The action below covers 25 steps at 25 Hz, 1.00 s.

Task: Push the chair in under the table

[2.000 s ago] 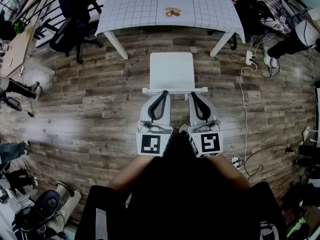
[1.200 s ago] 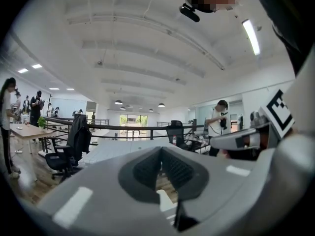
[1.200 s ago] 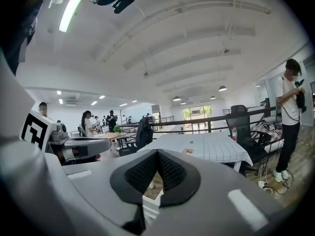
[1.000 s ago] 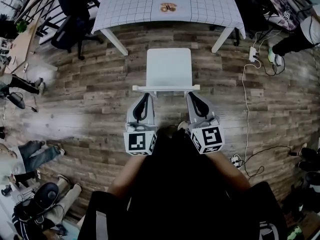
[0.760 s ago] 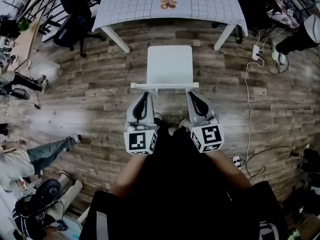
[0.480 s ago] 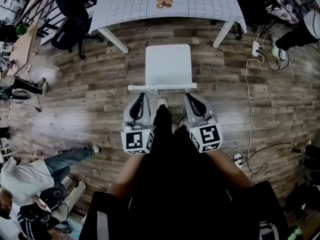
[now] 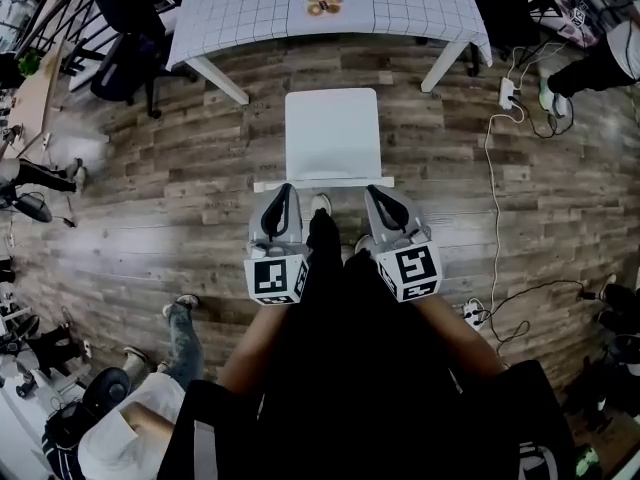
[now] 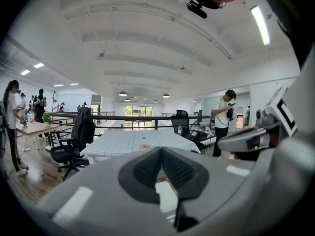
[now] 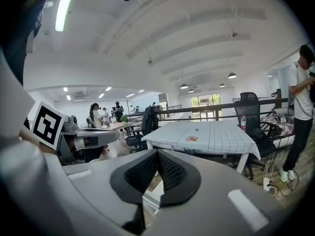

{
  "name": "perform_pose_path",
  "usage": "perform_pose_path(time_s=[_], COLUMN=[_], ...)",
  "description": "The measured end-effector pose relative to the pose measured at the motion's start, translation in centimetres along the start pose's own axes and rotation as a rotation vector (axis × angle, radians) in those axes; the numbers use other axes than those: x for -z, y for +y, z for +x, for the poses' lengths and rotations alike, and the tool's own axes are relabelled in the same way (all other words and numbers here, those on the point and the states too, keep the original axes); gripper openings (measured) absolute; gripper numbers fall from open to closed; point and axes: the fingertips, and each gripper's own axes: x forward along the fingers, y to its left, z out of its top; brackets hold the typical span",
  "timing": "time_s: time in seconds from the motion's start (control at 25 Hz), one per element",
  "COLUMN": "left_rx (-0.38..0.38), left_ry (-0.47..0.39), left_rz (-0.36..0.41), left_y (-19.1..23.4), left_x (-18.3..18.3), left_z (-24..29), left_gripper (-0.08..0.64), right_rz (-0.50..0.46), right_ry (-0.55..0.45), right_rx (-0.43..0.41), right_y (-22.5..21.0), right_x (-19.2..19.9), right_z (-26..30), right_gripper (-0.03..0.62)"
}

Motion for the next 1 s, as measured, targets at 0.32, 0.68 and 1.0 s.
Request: perform_pose_path(time_s=[0.32, 0.68, 1.0], left_rx=[0.061, 0.185, 0.311], left_ry=[0.058, 0.143, 0.247], left_rz=[-0.009, 0.015, 0.028], left_y=[2.8, 4.6, 4.1], left_x=[1.6, 4.1, 7.2], left_z=[2.8, 6.3, 8.1], left_gripper=[0.009, 0.009, 0.011], right_rz=[-0.012, -0.005, -0.056], right_ry=[0.051, 0.159, 0.257], right_rx=[0.012, 0.017, 0.001], right_y=[0.1, -0.3, -0.9], right_x=[-0.6, 1.3, 3.6], right_z=[4.5, 9.1, 11.1], right_gripper=[-0.002, -0.001, 0.002])
